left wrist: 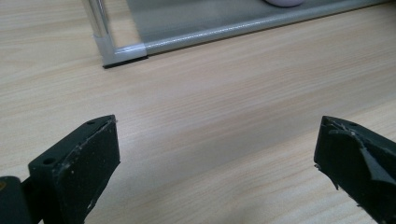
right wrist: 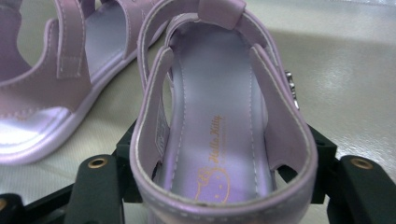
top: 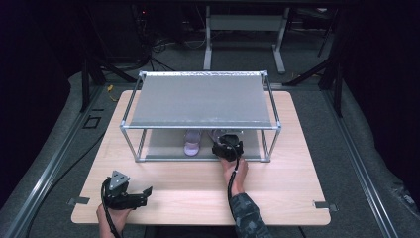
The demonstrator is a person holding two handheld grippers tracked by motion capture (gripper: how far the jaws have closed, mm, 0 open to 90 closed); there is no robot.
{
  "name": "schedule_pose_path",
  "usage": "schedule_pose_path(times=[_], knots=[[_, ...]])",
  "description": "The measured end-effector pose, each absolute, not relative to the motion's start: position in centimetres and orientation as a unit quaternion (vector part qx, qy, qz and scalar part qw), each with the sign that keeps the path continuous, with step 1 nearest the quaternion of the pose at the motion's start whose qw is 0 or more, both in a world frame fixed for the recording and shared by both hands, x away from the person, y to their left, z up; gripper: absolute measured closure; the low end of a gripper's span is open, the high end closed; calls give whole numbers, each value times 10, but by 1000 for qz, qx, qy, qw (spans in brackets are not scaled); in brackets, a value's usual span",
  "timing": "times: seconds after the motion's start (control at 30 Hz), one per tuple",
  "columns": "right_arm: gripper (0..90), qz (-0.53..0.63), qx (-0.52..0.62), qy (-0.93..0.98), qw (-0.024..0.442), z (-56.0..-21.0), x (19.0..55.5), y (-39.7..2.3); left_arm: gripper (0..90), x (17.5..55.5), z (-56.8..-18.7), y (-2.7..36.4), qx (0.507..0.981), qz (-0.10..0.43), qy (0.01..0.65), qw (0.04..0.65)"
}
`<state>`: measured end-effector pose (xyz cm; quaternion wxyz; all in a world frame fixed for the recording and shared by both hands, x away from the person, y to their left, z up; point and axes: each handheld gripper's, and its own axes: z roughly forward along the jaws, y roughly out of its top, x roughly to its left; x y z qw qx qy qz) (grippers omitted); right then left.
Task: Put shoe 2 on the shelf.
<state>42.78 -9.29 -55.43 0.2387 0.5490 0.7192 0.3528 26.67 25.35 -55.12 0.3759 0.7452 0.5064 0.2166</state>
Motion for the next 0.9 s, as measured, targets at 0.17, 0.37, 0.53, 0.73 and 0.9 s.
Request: schedule_pose_path(times=[0.17,0.37,0.53,0.73,0.9], knots=[[264,336,552,725,240,-553,430,-88,4,266,-551,252,746,215,504,379],[149,353,532,747,182,-552,426,-100,4,265,-551,255,742,217,508,379],[214,371,511,755,175,-545,414,-114,4,263,-552,255,742,214,511,377],[265,377,489,762,196,-533,402,-121,4,266,-549,250,745,217,506,376],[366,391,487,761,175,-532,406,-121,4,268,-546,249,748,221,501,375]])
